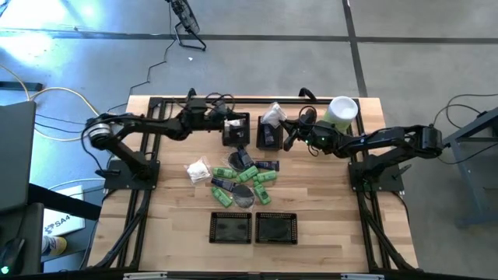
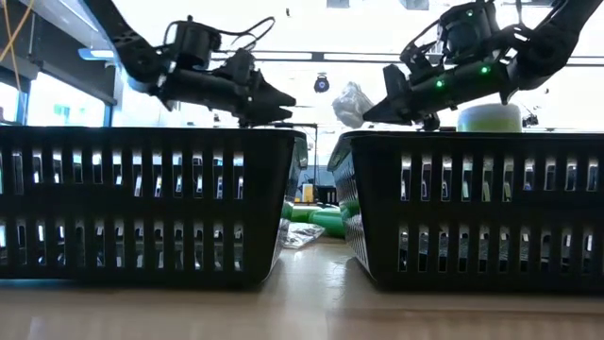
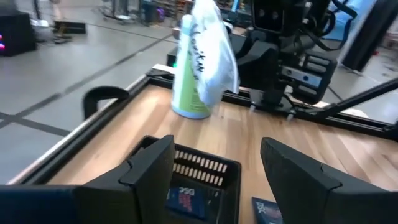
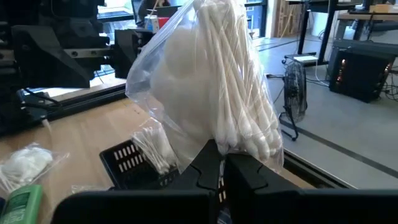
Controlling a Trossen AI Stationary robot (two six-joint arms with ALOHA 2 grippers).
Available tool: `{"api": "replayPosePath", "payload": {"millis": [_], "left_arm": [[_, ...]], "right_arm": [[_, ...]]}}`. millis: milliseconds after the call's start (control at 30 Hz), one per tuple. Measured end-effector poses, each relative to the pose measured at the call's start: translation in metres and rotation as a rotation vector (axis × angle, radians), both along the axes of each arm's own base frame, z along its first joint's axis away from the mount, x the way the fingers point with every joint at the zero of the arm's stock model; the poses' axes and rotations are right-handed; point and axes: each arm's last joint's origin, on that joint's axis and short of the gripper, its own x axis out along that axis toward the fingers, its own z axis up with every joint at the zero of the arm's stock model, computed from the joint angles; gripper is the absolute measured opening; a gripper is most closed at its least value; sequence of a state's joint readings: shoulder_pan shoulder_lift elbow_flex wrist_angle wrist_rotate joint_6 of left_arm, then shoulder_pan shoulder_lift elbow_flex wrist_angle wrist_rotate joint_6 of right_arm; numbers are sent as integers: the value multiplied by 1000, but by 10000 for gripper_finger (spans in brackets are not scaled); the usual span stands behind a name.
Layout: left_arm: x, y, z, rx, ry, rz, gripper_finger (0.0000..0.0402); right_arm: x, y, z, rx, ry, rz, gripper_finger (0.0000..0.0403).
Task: Pick & Place Travel size toiletries
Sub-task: Put the cotton pack into the top left black bin
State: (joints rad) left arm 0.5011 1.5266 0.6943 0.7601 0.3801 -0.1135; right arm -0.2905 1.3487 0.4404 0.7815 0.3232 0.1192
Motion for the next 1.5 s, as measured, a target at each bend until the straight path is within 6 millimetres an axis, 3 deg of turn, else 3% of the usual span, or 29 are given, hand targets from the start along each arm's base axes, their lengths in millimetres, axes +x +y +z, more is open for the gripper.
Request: {"api": "replayPosePath", "payload": {"millis": [233,500,900,1167,1500], "left_arm": [[23,10,-1,-49,-2,-55,235],[37,4,-3,-55,-1,-96,235],[65,5,-1,-63,-13,9,235],[70,8,2,-60,-27,16,233],[70,8,1,-61,-23,11,150]], "right_arm": [[0,0,-1,-31,32,8,3],[-1,0,-2,-29,46,-12,3],[0,1,-2,-31,48,-1,3],[-1,1,-5,-22,79,-1,3],[-1,1,-6,-21,83,-1,3]]}}
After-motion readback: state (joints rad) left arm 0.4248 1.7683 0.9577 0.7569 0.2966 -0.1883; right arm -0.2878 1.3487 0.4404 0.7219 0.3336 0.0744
